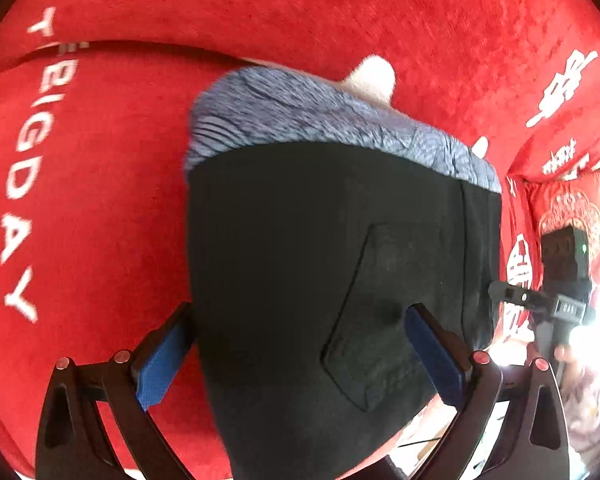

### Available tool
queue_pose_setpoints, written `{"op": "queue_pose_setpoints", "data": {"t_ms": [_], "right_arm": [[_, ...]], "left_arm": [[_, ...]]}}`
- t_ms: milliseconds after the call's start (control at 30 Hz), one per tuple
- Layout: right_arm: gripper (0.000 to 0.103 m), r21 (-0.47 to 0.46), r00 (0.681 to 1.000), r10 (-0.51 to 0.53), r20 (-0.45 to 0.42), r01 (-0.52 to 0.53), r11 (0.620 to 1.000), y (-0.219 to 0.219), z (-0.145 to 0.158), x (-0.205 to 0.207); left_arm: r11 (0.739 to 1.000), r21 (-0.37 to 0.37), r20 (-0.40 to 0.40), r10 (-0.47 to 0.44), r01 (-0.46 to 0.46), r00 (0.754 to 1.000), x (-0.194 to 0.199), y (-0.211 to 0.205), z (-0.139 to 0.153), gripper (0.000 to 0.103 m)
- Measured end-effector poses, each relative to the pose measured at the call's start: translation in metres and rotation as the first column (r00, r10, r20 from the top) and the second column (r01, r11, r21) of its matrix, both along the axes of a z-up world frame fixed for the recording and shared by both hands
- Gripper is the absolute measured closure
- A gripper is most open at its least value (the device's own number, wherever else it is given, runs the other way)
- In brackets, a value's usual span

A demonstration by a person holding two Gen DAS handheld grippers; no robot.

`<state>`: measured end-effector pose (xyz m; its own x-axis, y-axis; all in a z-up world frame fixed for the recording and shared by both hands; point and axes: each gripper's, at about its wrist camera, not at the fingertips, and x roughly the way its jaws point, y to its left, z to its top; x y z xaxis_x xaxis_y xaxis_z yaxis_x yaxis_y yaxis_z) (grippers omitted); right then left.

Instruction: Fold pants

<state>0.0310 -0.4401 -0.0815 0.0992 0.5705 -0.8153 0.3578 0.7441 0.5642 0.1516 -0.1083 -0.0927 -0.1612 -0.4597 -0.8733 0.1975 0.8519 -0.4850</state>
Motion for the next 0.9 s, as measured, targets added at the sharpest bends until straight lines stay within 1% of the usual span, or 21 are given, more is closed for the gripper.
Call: {"op": "queue_pose_setpoints", "data": {"t_ms": [100,200,267,333,367,433,467,500,533,600,667,767,900], "right_arm": [[0.02,0.061,0.999,0.027,0.023,-0.029,0.998,-0.007,-0.007,0.001],[0.019,0.142,0.999,0.032,0.04,-0.037,0.989,-0.01,-0.021,0.007],[0.019,0.179,0.998,0.011,0.058,-0.021,0.984,-0.015,-0.025,0.015],[0.021,0.187,0.998,-0.027,0.05,0.017,0.982,-0.021,-0.026,0.019],[0.025,0.187,0.998,-0.048,0.036,0.04,0.982,-0.022,-0.025,0.017],[0.038,0.183,0.998,-0.057,0.031,0.05,0.982,-0.023,-0.023,0.015],[0.046,0.191,0.997,-0.063,0.038,0.055,0.98,-0.023,-0.018,0.013],[0.053,0.198,0.997,-0.066,0.045,0.056,0.979,-0.023,-0.014,0.01],[0.054,0.209,0.996,-0.067,0.057,0.054,0.976,-0.023,-0.007,0.008],[0.057,0.217,0.995,-0.062,0.074,0.045,0.975,-0.02,0.001,0.008],[0.059,0.233,0.993,-0.074,0.09,0.051,0.971,-0.018,0.012,0.005],[0.06,0.287,0.989,-0.111,0.1,0.078,0.955,-0.012,0.024,-0.004],[0.06,0.323,0.991,-0.094,0.097,0.059,0.945,0.013,0.033,-0.02]], "left_arm": [[0.999,-0.008,0.025,-0.036,0.036,0.999,-0.003,-0.009,-0.007,0.001],[0.999,-0.033,0.027,-0.029,0.03,0.999,-0.001,-0.014,-0.016,0.001],[0.999,-0.03,0.023,-0.018,0.018,1.0,0.0,-0.012,-0.02,0.0],[1.0,-0.02,0.021,-0.004,0.005,1.0,-0.001,-0.01,-0.019,0.0],[1.0,-0.008,0.022,0.0,0.0,1.0,-0.001,-0.01,-0.018,0.0],[1.0,0.005,0.048,0.014,-0.014,0.999,-0.004,-0.014,-0.012,0.006],[1.0,0.01,0.072,0.012,-0.013,0.997,-0.007,-0.014,-0.006,0.014],[1.0,0.008,0.101,0.004,-0.005,0.995,-0.011,-0.014,0.003,0.023],[1.0,0.006,0.12,-0.002,0.001,0.993,-0.014,-0.013,0.008,0.027],[1.0,0.001,0.162,-0.013,0.013,0.987,-0.021,-0.008,0.024,0.039],[1.0,-0.011,0.175,-0.012,0.014,0.985,-0.026,-0.001,0.036,0.041],[1.0,-0.002,0.181,0.0,0.0,0.983,-0.037,0.019,0.052,0.041],[0.999,0.02,0.175,0.027,-0.031,0.984,-0.056,0.049,0.064,0.041]]}}
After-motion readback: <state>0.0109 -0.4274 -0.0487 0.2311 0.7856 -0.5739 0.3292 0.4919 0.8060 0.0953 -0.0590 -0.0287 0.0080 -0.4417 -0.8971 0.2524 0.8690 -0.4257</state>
